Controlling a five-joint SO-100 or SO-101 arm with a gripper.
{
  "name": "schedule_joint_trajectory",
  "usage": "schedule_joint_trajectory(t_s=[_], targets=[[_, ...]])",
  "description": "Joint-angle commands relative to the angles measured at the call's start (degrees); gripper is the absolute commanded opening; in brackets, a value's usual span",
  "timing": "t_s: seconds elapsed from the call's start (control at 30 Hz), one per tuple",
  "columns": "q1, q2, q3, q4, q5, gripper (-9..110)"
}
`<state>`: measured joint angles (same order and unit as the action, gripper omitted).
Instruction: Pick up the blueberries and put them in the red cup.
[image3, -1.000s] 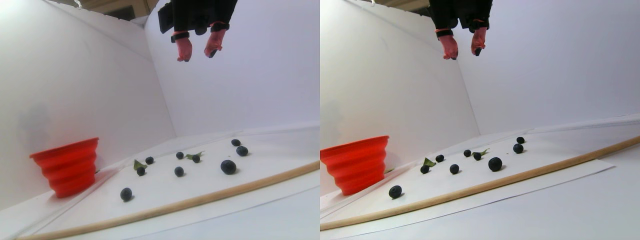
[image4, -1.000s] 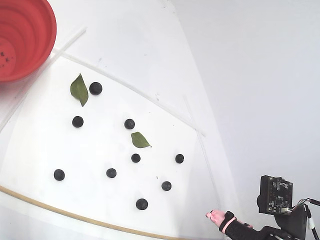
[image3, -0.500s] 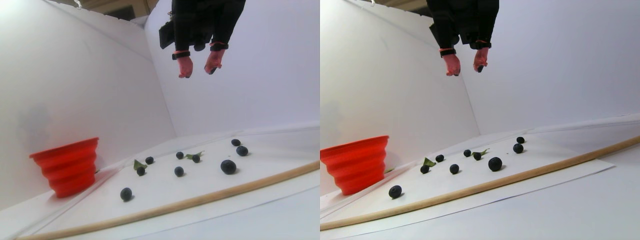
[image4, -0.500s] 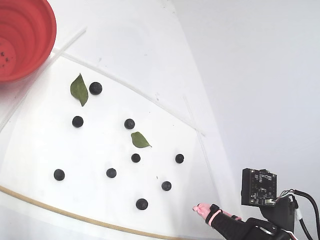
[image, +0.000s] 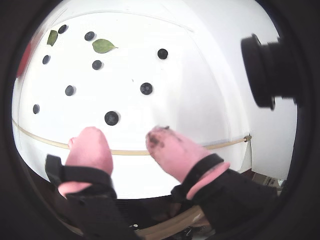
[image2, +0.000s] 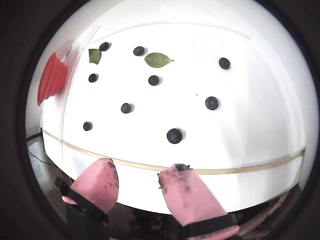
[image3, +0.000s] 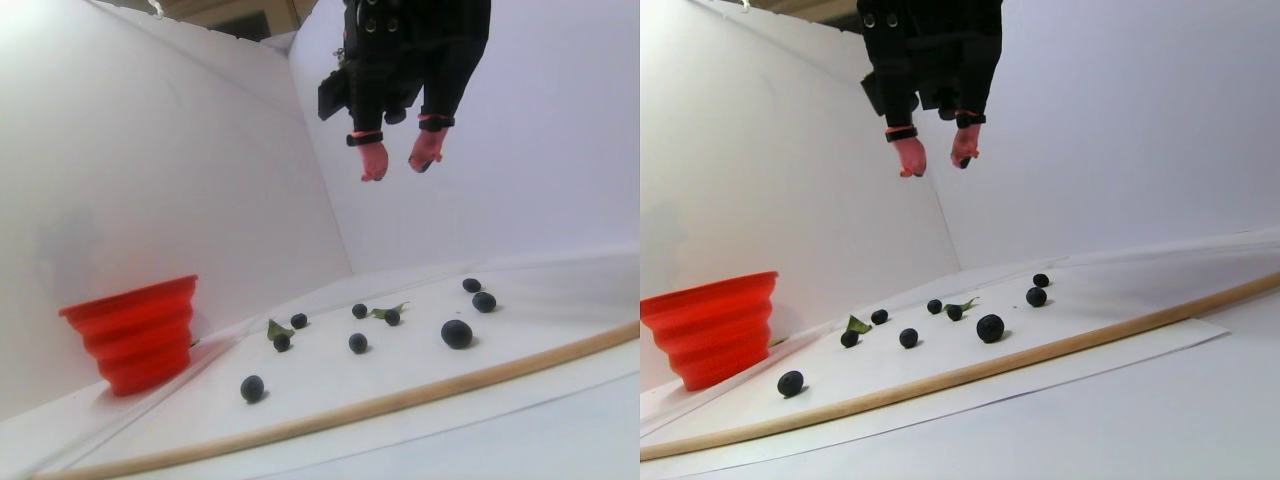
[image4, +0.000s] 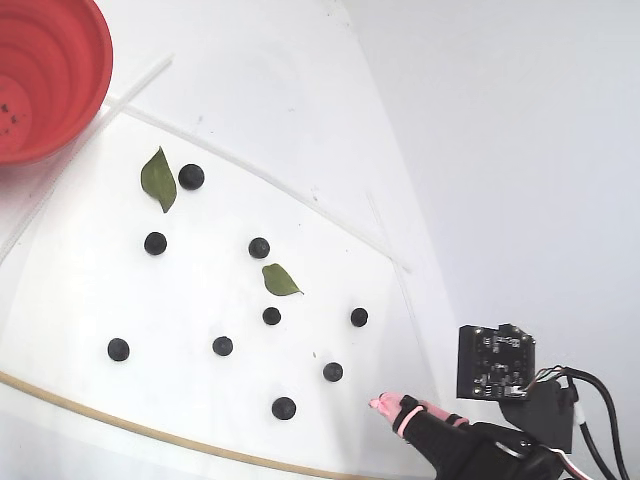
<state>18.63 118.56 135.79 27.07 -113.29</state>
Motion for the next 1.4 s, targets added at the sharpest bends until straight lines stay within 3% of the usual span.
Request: schedule_joint_trajectory(t_s=[0.0,1.37], targets=[[-0.79,0.00,-0.70,-2.46,-0.53,16],[3.16,-15.91,2.11,-19.51,-7.21,17]])
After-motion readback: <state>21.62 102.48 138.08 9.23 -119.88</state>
